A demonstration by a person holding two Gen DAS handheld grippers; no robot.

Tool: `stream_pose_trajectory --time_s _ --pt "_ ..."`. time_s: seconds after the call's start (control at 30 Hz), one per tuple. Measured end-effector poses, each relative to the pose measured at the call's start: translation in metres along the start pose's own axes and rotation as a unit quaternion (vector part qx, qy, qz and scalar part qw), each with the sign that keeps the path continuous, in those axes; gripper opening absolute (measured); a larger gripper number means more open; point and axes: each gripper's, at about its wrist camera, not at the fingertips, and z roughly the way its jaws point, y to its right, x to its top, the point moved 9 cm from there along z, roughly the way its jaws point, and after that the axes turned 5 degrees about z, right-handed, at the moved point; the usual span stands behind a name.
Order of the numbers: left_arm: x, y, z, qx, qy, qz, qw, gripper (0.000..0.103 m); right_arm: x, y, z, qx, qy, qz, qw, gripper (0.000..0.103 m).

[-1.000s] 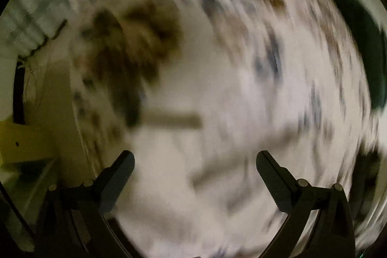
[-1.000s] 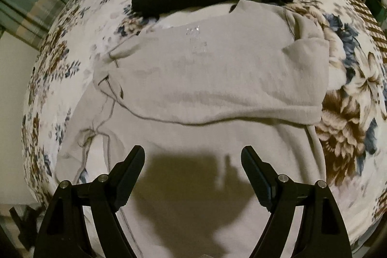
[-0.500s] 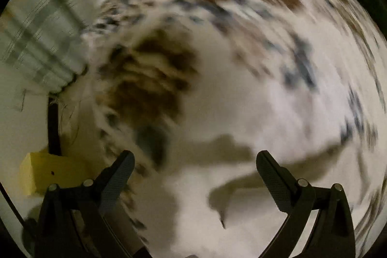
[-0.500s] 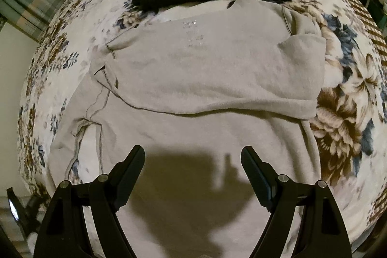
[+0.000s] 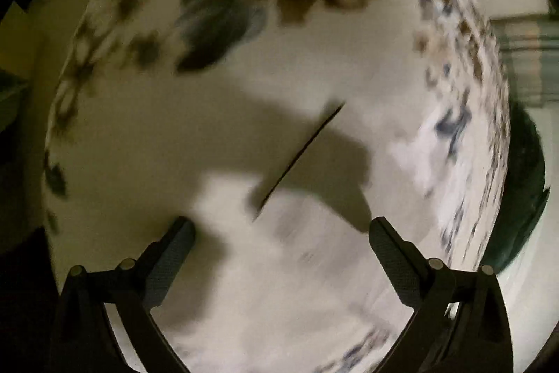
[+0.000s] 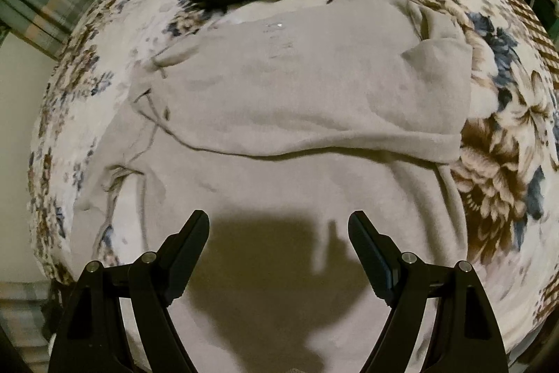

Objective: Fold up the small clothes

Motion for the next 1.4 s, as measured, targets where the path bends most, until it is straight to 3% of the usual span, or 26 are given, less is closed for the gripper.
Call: stream_pose_trajectory --time_s 0.07,0.1,0.2,0.3,0.43,0.67,0.77,0.9,1.0,1.07,1.13,1.27,1.33,1.4 --pt "0.008 0.013 0.000 0.015 0.024 0.016 0.9995 0.095 0.003 0.009 0.005 -0.030 0.002 0.003 1.000 0.084" --pt "0.012 0.020 0.000 0.022 0.035 0.020 0.9989 0.086 0.006 0.019 0.008 -0.070 0.003 0.005 0.997 0.084" --pt "0.025 0.045 0.004 0.013 0.061 0.064 0.9959 0.015 0.018 0.032 0.017 -0.107 -0.006 0.023 0.994 0.088" --pt "0.036 0.059 0.002 0.016 0.076 0.105 0.9914 0.005 0.031 0.034 0.023 -0.103 -0.010 0.046 0.994 0.091" --pt "0.043 0.081 -0.018 0.014 0.101 0.166 0.9808 0.004 0.046 0.031 0.021 -0.099 0.006 0.050 0.994 0.091" --pt "0.027 0.168 -0.086 -0.042 0.160 0.296 0.9409 0.004 0.048 0.048 0.014 -0.082 0.006 0.070 0.994 0.091" --pt "-0.003 0.226 -0.111 -0.083 0.171 0.355 0.9152 0.004 0.046 0.062 0.006 -0.075 0.009 0.083 0.994 0.091" --pt "-0.070 0.302 -0.135 -0.143 0.161 0.431 0.8765 0.004 0.042 0.092 -0.007 -0.064 0.016 0.118 0.991 0.091" --pt "-0.148 0.353 -0.139 -0.184 0.133 0.488 0.8426 0.004 0.044 0.120 -0.021 -0.058 0.025 0.152 0.986 0.091" --pt "-0.197 0.371 -0.133 -0.203 0.102 0.512 0.8283 0.004 0.045 0.141 -0.032 -0.057 0.033 0.173 0.983 0.091" --pt "-0.265 0.385 -0.123 -0.219 0.063 0.547 0.8056 0.004 0.045 0.162 -0.040 -0.060 0.040 0.189 0.979 0.091" --pt "-0.401 0.386 -0.098 -0.233 -0.013 0.622 0.7474 0.004 0.032 0.213 -0.058 -0.071 0.051 0.226 0.970 0.091" --pt "-0.468 0.373 -0.078 -0.224 -0.050 0.662 0.7132 0.004 0.024 0.243 -0.066 -0.082 0.056 0.245 0.964 0.091" --pt "-0.512 0.355 -0.058 -0.207 -0.074 0.694 0.6855 0.004 0.014 0.269 -0.074 -0.089 0.059 0.261 0.959 0.091"
